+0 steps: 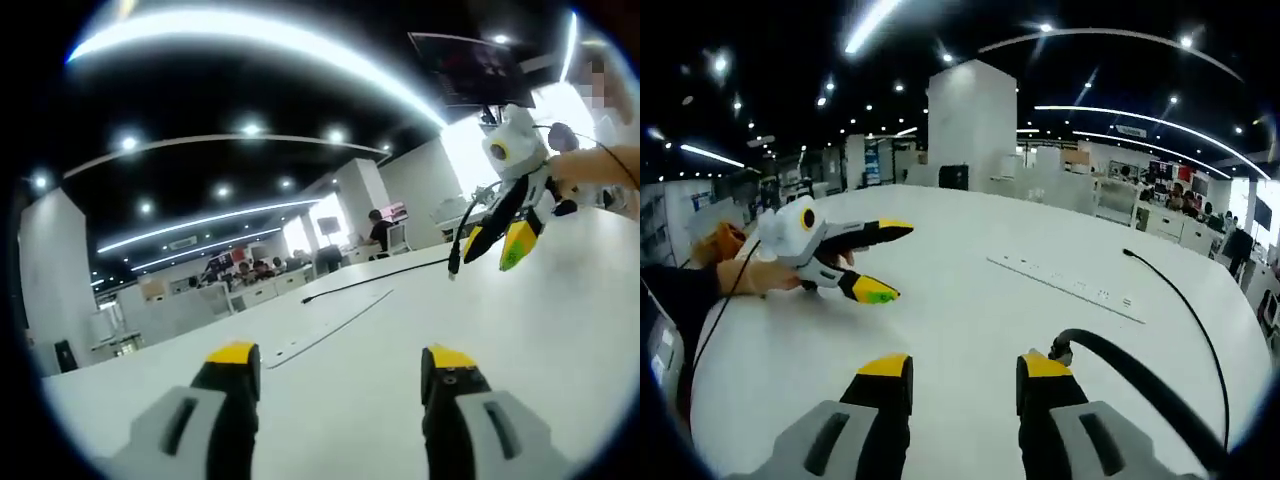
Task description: Locate the USB plug end of the data cable currently connected to the USB port on the desk. Grip the plug, withdraw it from the port, and place it onto the desktop.
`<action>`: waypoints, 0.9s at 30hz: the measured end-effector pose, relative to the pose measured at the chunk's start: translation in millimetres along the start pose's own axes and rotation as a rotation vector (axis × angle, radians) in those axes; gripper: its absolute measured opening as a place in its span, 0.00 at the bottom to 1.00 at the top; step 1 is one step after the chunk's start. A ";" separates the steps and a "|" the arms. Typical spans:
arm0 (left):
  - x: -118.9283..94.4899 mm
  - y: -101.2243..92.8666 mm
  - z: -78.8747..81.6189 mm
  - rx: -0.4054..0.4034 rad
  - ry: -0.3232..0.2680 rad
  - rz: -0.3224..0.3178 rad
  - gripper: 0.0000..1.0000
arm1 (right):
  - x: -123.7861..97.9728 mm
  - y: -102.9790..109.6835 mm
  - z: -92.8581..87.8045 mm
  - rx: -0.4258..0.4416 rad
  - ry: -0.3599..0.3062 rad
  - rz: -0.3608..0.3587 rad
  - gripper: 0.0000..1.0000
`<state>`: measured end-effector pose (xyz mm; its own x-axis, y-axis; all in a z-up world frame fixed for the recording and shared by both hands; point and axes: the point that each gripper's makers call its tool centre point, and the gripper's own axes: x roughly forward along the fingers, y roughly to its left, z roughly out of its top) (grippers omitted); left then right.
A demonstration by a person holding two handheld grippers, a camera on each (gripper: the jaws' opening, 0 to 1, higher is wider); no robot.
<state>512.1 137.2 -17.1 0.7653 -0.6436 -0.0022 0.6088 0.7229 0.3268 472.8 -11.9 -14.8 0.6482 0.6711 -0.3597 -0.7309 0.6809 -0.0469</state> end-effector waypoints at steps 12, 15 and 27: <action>-8.0 6.4 3.7 -0.004 -0.009 0.033 0.65 | 0.6 -26.1 23.8 -0.055 -0.157 -0.165 0.44; -9.6 11.0 4.1 -0.009 -0.013 0.056 0.65 | -5.1 -38.0 29.0 -0.046 -0.204 -0.238 0.45; -32.9 35.4 19.3 -0.042 -0.018 0.190 0.65 | -22.6 -66.4 27.3 0.036 -0.288 -0.430 0.48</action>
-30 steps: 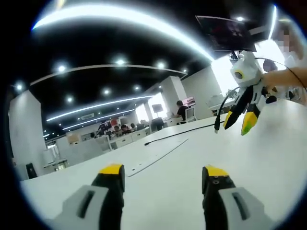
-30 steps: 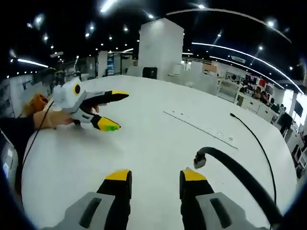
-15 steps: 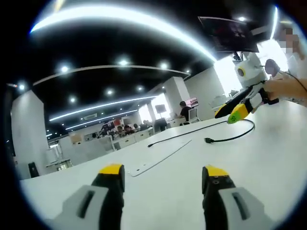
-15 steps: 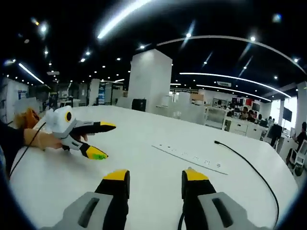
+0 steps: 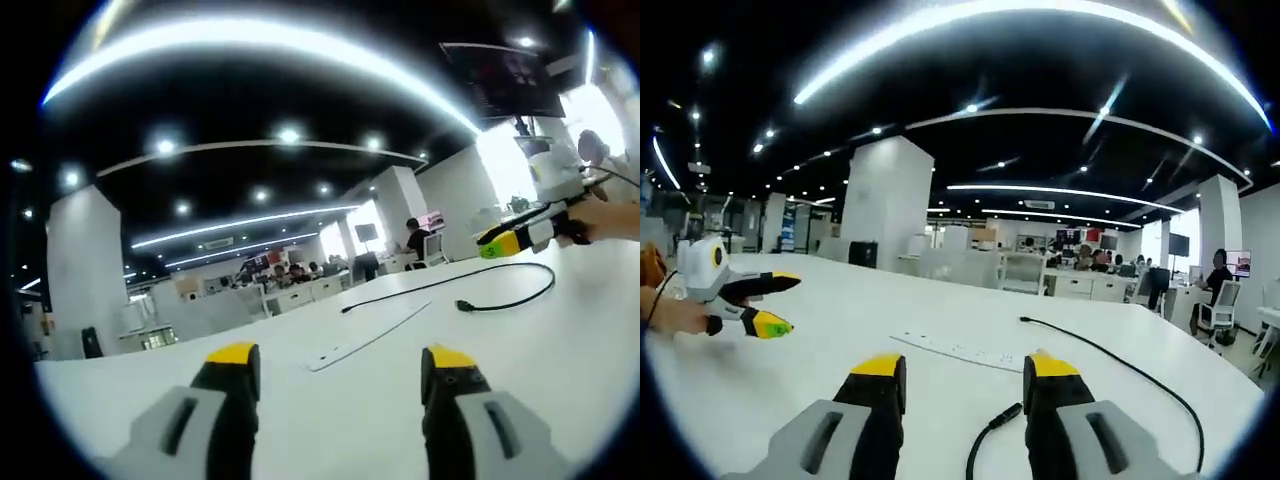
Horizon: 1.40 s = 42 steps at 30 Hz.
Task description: Locate the USB plug end of the data cable currently connected to the USB port on the desk. Grip the plug, withdraw it from the port, and place it onto the desktop.
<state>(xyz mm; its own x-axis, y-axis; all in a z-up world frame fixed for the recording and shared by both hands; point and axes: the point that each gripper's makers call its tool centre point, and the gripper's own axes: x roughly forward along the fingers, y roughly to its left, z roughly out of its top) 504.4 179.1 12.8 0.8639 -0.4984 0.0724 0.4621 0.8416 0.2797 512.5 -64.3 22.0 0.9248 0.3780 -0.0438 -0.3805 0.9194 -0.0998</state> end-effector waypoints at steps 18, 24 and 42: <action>-47.2 25.5 23.6 -0.033 -0.004 0.136 0.65 | -28.7 -18.7 10.8 0.183 -0.078 -0.166 0.52; -61.1 30.4 22.1 -0.097 0.013 0.157 0.66 | -41.7 -19.4 18.8 0.230 -0.116 -0.193 0.56; -126.8 50.2 26.0 -0.111 -0.005 0.243 0.67 | -101.6 10.2 53.7 0.175 -0.253 -0.195 0.56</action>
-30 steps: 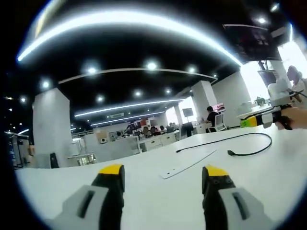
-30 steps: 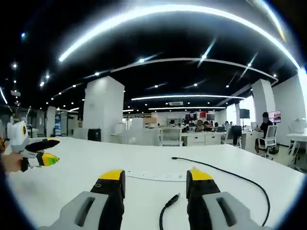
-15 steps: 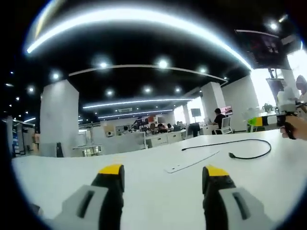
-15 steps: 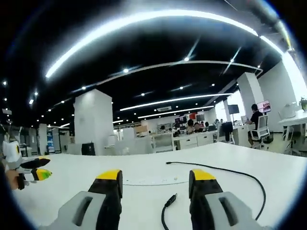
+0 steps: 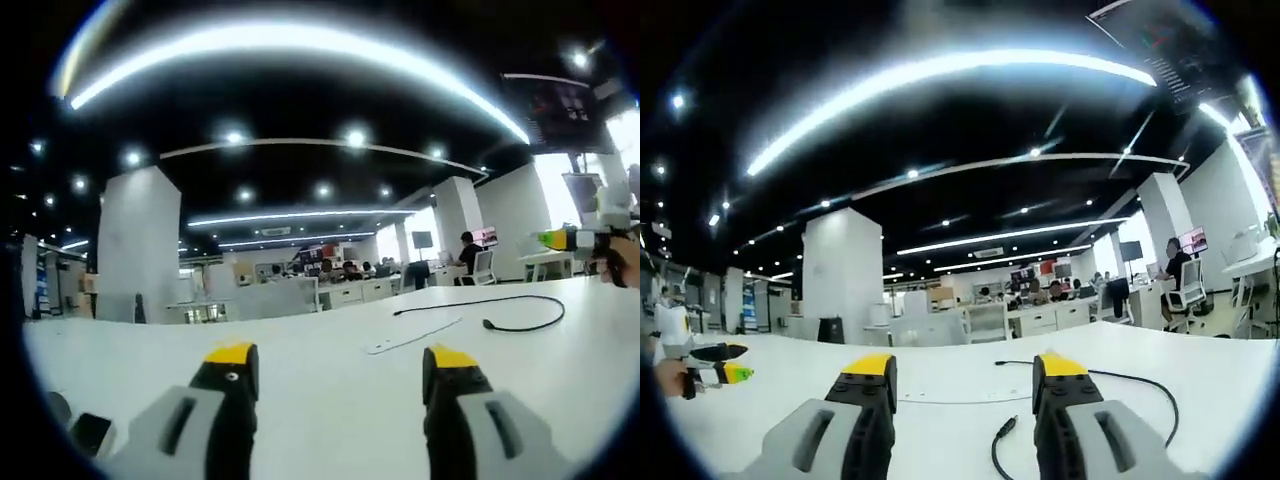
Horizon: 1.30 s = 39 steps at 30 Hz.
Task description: Locate the USB plug end of the data cable currently connected to the USB port on the desk. Grip the plug, withdraw it from the port, and place it onto the desktop.
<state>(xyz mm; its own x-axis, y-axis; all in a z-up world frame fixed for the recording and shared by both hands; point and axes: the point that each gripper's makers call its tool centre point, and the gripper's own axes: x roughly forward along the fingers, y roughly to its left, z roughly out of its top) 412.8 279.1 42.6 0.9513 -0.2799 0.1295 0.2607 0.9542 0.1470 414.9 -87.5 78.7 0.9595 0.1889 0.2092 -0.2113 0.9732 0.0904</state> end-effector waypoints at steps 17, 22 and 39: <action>-85.5 16.5 20.3 0.060 -0.095 0.081 0.67 | -68.0 -3.1 5.5 0.030 -0.059 -0.046 0.55; -106.0 19.6 9.9 0.086 -0.078 0.101 0.67 | -86.0 -5.6 -2.3 0.048 -0.047 -0.058 0.55; -144.5 36.3 -27.9 0.011 -0.016 0.177 0.68 | -122.2 -4.3 -40.4 0.079 0.034 -0.090 0.56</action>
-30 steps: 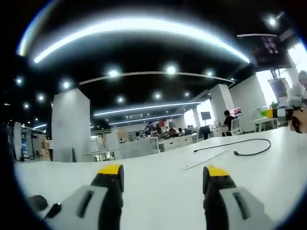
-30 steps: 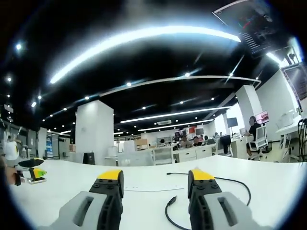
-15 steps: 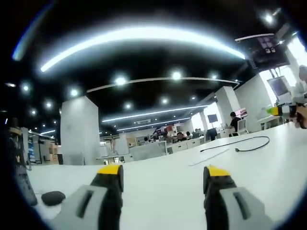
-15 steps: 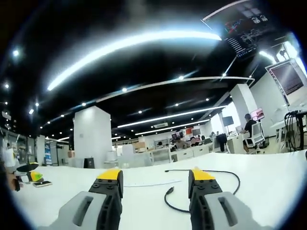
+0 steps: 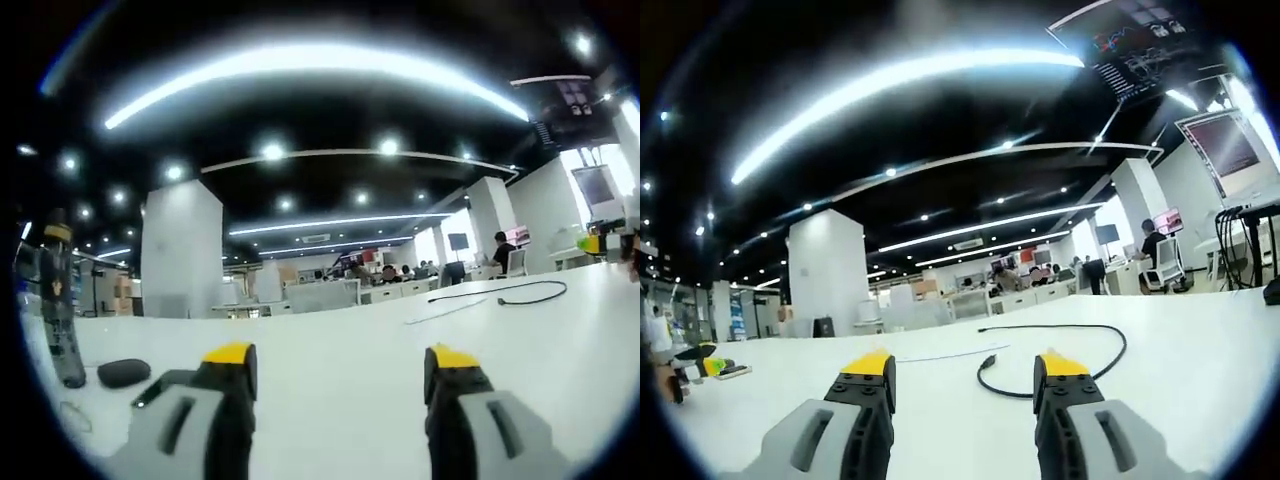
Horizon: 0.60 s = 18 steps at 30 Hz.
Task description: Locate the USB plug end of the data cable currently connected to the USB port on the desk. Grip the plug, withdraw it from the port, and place it onto the desktop.
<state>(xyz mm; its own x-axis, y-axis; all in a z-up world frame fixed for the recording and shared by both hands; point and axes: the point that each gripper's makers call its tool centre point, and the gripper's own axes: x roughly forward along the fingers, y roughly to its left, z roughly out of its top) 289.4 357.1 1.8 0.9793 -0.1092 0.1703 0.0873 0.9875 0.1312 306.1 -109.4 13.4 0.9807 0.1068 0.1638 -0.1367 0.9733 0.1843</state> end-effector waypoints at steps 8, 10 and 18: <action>-0.8 0.3 -1.6 -0.007 0.001 0.003 0.68 | 0.3 -2.9 -2.8 -0.007 0.009 -0.011 0.56; -0.4 0.2 -2.3 -0.002 0.004 0.003 0.68 | 0.4 -2.4 -3.9 -0.007 0.012 -0.011 0.56; 1.0 -1.3 -2.1 0.009 0.006 0.000 0.68 | 2.4 -0.1 -6.5 -0.005 0.017 -0.002 0.56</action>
<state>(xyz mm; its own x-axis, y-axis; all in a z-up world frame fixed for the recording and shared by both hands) 290.6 356.0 -0.2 0.9804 -0.1087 0.1644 0.0859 0.9864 0.1398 309.3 -108.0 7.5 0.9833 0.1078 0.1465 -0.1337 0.9745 0.1801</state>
